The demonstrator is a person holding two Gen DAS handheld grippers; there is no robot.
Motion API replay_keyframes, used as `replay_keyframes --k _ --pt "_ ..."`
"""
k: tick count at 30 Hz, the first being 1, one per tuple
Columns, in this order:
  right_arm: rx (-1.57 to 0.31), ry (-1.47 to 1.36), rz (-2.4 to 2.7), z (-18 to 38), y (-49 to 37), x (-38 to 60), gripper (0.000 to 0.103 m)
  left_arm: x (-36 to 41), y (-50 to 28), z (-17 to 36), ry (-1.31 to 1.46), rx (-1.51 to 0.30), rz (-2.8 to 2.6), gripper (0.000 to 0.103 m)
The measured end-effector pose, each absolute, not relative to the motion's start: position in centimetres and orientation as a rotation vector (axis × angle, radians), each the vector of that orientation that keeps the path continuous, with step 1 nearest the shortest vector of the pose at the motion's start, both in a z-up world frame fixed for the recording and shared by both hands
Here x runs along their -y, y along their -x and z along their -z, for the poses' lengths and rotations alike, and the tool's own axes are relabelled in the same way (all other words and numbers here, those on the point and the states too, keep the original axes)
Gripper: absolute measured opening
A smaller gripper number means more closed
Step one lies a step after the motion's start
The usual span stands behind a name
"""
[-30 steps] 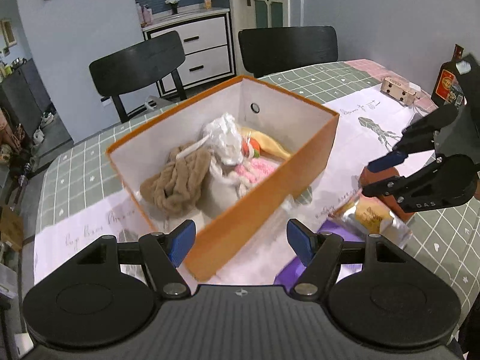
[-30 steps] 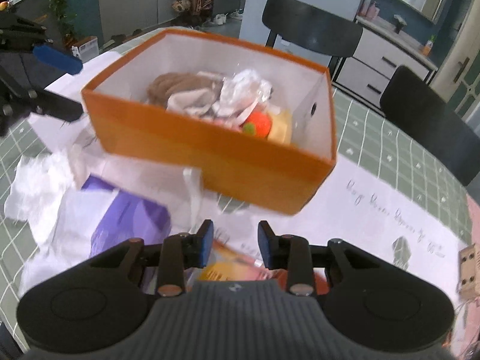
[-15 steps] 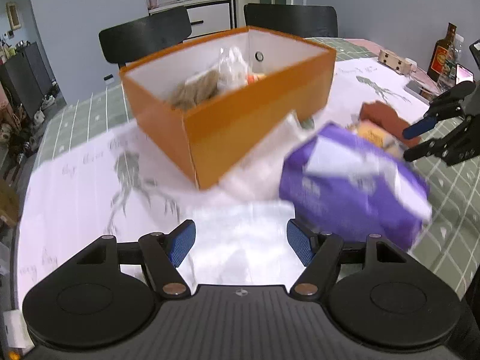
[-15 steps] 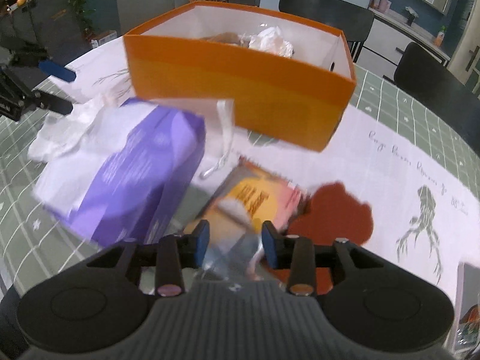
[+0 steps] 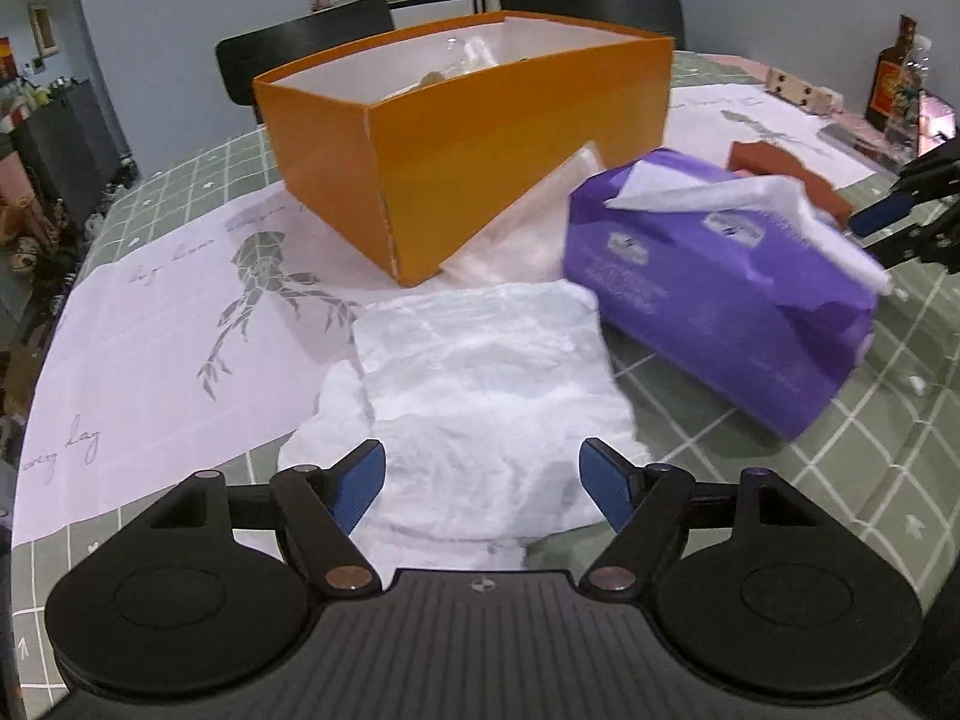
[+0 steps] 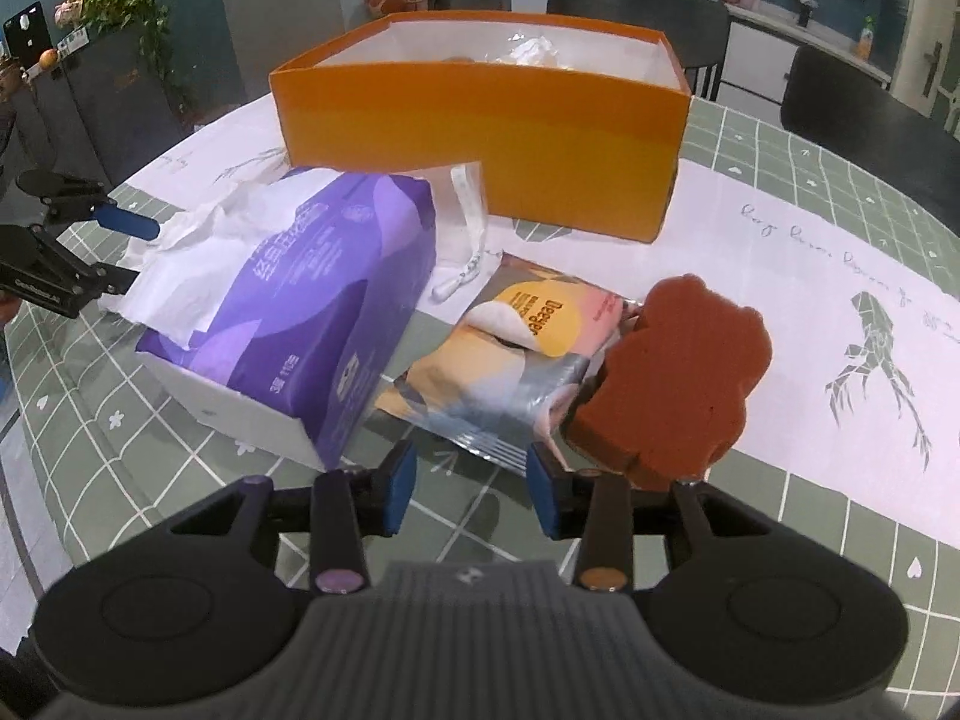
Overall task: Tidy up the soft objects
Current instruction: 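Grasp the crumpled white tissue with the left tool while the right tool grasps the brown bear sponge, then carry the white tissue and brown bear sponge over the orange box with both tools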
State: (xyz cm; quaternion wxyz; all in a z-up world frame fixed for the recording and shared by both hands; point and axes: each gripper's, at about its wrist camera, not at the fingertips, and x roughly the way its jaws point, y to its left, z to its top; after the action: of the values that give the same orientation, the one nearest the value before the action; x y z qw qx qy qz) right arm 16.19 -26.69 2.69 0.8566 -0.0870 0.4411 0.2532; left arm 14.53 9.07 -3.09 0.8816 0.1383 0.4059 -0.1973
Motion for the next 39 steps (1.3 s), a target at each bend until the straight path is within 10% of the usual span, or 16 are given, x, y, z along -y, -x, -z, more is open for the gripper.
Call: replay_keyframes --k 13,27,39 --pt "-0.790 0.036 -0.253 -2.3 -18.6 30.8 0.090 -10.0 -16.9 5.5 -0.209 -0.845 0.355 0.101" --pt "-0.877 -0.016 -0.146 1.7 -21.7 30.7 0.076 -9.2 -15.5 5.3 -0.147 -0.811 0.445 0.031" --pt "-0.851 -0.036 -0.146 -1.4 -20.9 32.7 0.069 -9.4 -14.3 4.8 -0.151 -0.825 0.448 0.017"
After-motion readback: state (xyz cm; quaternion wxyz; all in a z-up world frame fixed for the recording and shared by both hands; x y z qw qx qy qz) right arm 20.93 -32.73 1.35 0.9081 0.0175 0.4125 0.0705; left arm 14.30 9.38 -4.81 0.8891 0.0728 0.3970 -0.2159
